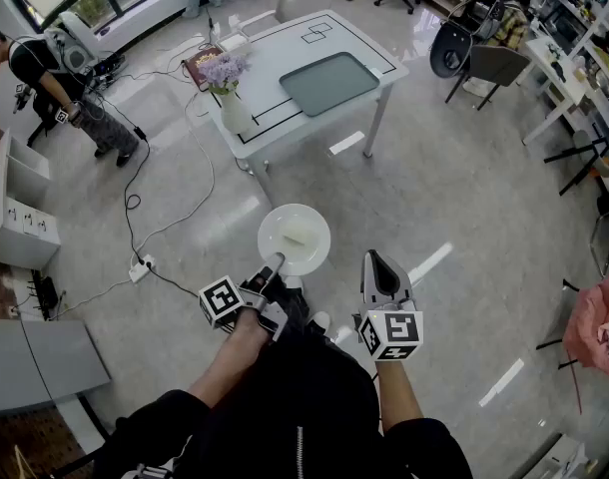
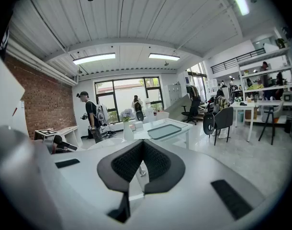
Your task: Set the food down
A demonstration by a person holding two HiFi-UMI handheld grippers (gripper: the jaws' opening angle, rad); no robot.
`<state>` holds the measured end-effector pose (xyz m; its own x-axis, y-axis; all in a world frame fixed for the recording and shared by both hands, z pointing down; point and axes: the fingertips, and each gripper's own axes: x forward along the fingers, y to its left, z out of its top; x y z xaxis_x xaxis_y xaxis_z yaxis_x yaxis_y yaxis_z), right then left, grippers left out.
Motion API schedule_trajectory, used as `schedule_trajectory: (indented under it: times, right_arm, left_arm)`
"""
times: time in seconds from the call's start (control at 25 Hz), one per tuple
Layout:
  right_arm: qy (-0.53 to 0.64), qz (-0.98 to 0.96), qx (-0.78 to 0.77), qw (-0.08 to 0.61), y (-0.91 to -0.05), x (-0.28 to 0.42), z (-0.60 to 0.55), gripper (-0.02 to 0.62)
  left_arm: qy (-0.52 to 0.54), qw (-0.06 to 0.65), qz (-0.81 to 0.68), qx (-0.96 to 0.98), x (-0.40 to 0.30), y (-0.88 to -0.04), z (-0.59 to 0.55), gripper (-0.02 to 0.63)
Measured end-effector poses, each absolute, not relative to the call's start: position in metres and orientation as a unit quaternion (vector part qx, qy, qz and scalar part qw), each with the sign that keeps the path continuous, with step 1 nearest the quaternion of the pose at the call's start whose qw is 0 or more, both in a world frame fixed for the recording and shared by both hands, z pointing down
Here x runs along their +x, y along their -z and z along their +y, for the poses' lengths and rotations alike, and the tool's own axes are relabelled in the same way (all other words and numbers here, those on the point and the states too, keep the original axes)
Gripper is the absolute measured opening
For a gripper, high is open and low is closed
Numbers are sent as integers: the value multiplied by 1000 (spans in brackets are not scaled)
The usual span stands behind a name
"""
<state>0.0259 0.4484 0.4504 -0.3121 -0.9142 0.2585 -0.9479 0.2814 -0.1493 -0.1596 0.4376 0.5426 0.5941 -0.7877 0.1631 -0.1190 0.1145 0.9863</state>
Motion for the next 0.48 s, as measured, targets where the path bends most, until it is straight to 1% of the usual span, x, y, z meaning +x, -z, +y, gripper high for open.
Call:
schedule_trajectory:
  times: [0.32,0.48]
  right_arm:
    - [-139,-798,583,63,-449,28,454,9]
    - [-130,-804,579,49,-442,26,457,9]
  left_arm:
    - [255,647,-368,617,-156,-539,442,21]
    - [255,647,-368,618,-155,-536,443,21]
